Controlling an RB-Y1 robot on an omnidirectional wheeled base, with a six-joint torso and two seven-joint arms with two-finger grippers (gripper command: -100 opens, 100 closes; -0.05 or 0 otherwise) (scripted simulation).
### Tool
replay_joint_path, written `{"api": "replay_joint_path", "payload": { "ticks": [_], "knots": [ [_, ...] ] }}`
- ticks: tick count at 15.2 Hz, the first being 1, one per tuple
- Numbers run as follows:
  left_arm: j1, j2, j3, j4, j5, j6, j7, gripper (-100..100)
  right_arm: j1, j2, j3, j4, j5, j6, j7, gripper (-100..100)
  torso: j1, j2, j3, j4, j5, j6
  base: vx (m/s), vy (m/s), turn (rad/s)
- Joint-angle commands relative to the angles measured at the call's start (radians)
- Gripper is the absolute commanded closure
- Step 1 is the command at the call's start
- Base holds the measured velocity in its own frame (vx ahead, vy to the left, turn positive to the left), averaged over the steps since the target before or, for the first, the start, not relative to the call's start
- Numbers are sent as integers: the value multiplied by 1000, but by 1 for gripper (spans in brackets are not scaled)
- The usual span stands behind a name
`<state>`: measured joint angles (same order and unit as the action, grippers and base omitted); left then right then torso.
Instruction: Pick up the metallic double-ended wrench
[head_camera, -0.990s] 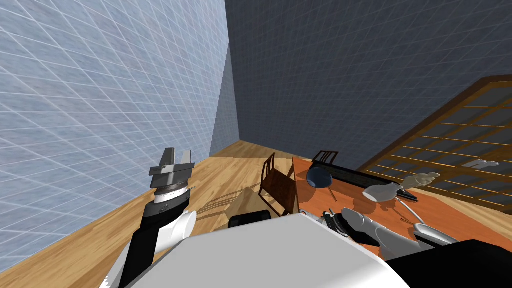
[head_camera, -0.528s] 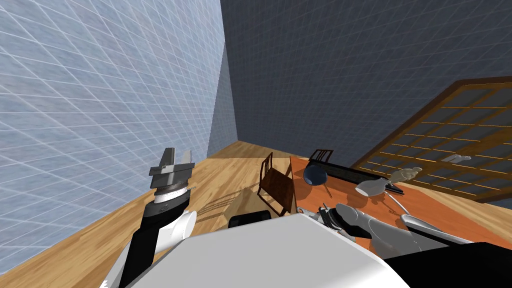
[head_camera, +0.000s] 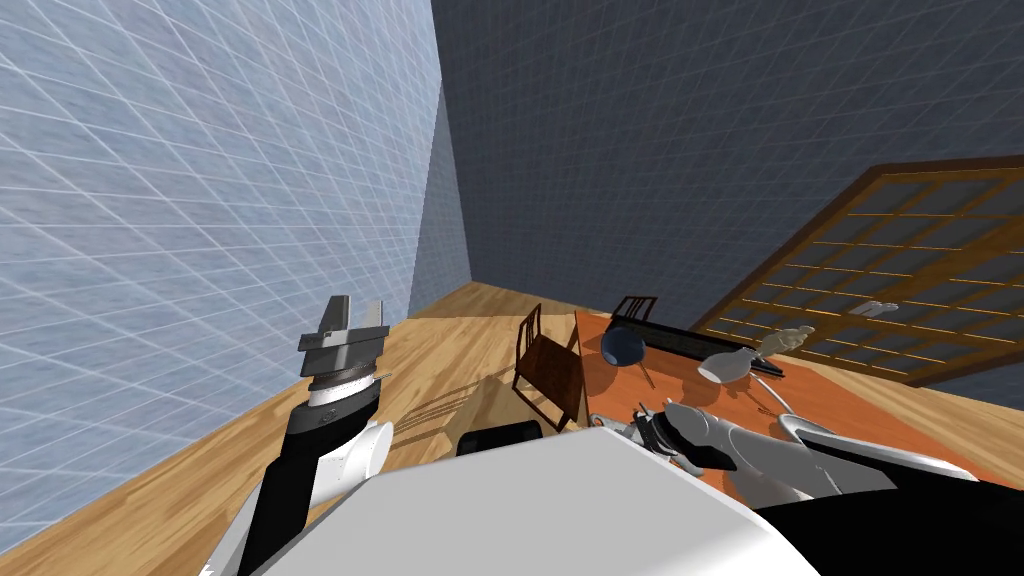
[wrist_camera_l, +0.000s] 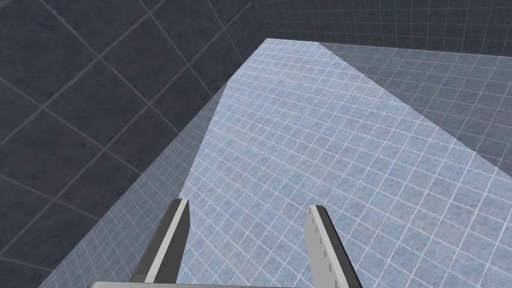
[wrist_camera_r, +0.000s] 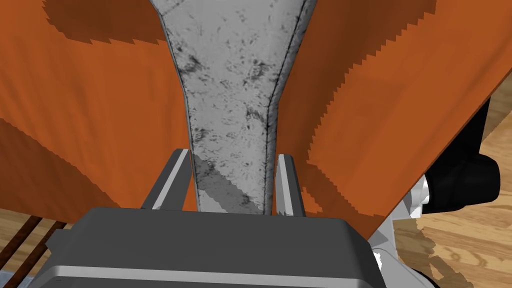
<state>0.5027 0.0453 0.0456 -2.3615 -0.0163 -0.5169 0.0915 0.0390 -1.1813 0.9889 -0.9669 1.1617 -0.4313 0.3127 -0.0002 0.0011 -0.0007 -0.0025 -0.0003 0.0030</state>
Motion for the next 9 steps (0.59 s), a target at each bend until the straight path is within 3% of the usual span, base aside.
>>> {"api": "replay_joint_path", "payload": {
  "ticks": [1,3,4,5,7,8,9],
  "knots": [
    [0,0,0,0,0,0,0,0,-39,-36,50,-47,-15,27,-50,100,0,0,0,0,0,0,-9,-12,-117],
    [0,0,0,0,0,0,0,0,-39,-36,97,-47,-15,27,-50,100,0,0,0,0,1,0,-6,-16,-66],
    [0,0,0,0,0,0,0,0,-39,-36,97,-47,-15,27,-50,100,0,0,0,0,1,1,-4,-8,-1],
    [0,0,0,0,0,0,0,0,-76,-68,133,-89,-30,53,-97,100,0,0,0,0,0,1,-13,-13,-106],
    [0,0,0,0,0,0,0,0,-76,-68,167,-89,-30,53,-97,100,0,0,0,1,1,1,-9,-16,-72],
    [0,0,0,0,0,0,0,0,-76,-68,180,-89,-30,53,-97,100,0,0,0,0,1,1,-2,-8,4],
    [0,0,0,0,0,0,0,0,-74,-64,159,-83,-30,50,-90,100,1,0,0,0,1,1,0,0,0]
  ]
}}
